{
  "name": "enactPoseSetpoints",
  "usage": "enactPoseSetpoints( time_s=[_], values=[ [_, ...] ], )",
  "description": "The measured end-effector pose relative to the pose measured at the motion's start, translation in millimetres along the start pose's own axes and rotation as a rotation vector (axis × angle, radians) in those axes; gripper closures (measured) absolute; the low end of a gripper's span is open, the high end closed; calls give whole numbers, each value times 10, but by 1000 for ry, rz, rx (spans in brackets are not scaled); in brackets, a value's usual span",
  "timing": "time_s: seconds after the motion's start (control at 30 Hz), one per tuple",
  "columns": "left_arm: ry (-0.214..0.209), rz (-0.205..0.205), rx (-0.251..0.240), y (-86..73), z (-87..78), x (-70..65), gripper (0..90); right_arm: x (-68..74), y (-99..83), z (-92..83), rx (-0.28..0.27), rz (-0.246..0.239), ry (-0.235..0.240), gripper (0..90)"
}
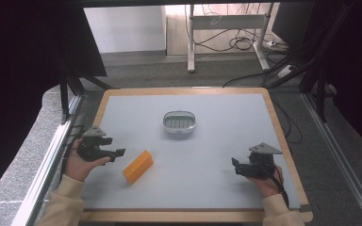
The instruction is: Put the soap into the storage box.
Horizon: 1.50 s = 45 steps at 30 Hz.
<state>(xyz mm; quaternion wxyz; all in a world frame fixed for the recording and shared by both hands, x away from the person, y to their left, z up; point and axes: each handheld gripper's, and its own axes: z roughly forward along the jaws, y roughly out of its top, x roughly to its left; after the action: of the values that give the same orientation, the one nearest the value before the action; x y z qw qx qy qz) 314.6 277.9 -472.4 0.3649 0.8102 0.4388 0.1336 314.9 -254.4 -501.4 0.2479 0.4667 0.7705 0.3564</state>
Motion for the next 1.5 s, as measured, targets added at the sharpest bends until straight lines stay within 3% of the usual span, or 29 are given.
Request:
enactPoseSetpoints(
  time_s=[0.4, 0.87, 1.03, 1.23, 1.5],
  values=[
    [7, 4, 15, -23, -3, -3, 249, -28, -17, 2, -13, 28, 32, 137],
    [4, -11, 18, 13, -81, -20, 271, -25, -33, 25, 2, 0, -18, 142],
    [2, 2, 20, 45, -126, -62, 273, -8, -26, 13, -8, -14, -23, 144],
    [16, -30, 20, 72, -144, -79, 269, 14, -23, 3, -15, -24, -16, 144],
    [5, -16, 20, 92, -176, -115, 269, 24, -24, 0, -19, -35, -14, 148]
  ],
)
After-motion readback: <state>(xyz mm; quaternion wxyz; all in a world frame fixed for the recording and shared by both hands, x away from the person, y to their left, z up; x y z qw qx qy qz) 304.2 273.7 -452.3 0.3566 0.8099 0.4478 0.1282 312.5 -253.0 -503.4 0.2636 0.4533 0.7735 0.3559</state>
